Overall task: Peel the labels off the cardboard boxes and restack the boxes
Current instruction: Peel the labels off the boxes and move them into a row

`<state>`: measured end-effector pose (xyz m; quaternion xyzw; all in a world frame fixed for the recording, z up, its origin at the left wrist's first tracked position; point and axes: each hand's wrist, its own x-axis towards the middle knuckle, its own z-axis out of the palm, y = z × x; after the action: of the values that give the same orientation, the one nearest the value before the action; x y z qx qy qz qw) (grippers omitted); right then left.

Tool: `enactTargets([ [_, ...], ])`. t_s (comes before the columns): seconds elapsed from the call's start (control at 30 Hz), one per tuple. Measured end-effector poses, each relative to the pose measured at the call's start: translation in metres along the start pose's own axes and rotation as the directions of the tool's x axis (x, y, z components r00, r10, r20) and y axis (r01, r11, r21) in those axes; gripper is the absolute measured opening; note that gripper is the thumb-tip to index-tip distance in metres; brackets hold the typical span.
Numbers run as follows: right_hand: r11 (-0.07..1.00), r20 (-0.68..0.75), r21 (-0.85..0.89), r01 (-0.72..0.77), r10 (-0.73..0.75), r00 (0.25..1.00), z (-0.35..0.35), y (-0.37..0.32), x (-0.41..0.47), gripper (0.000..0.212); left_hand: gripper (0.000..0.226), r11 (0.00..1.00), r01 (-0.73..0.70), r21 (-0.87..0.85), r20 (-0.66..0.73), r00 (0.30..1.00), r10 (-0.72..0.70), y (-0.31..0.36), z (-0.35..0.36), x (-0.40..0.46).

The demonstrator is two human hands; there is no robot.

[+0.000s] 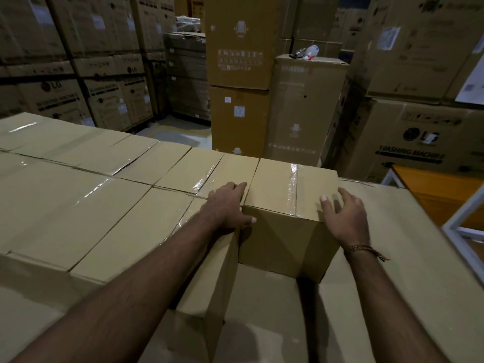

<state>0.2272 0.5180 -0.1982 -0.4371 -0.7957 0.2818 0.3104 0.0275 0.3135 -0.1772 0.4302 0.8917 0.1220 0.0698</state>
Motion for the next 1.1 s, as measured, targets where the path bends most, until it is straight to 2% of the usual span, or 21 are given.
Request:
enactTargets([
  [0.2, 0.963, 0.155, -0.251, 0.100, -0.061, 0.986, 0.003, -0.009, -0.003, 0.063, 0.103, 1.000, -0.018, 0.021, -0.013, 1.000, 0.018, -0.003, 0.005, -0.005],
  [0.37, 0.963, 0.165, -0.245, 0.114, -0.075, 0.983, -0.008, -0.008, -0.004, 0.063, 0.097, 0.997, -0.032, 0.069, -0.012, 0.999, 0.033, 0.001, 0.004, -0.006],
  [0.57, 0.975, 0.183, -0.197, 0.097, -0.061, 0.981, -0.009, -0.005, -0.004, 0.064, 0.088, 1.000, -0.022, -0.013, -0.057, 0.998, 0.022, -0.002, 0.005, -0.009],
  [0.87, 0.943, 0.220, -0.309, 0.126, -0.058, 0.974, -0.004, -0.002, -0.002, 0.070, 0.077, 0.995, 0.003, -0.103, -0.126, 0.992, -0.016, -0.002, 0.011, -0.009],
  [0.97, 0.922, 0.181, -0.359, 0.143, -0.081, 0.980, -0.006, -0.007, -0.003, 0.075, 0.073, 0.977, 0.016, -0.213, -0.112, 0.993, -0.041, -0.004, 0.009, -0.012],
  [1.1, 0.899, 0.105, -0.383, 0.213, -0.186, 0.977, -0.018, -0.020, -0.018, 0.064, 0.056, 0.954, -0.031, -0.299, -0.229, 0.973, -0.040, -0.001, -0.001, -0.029],
])
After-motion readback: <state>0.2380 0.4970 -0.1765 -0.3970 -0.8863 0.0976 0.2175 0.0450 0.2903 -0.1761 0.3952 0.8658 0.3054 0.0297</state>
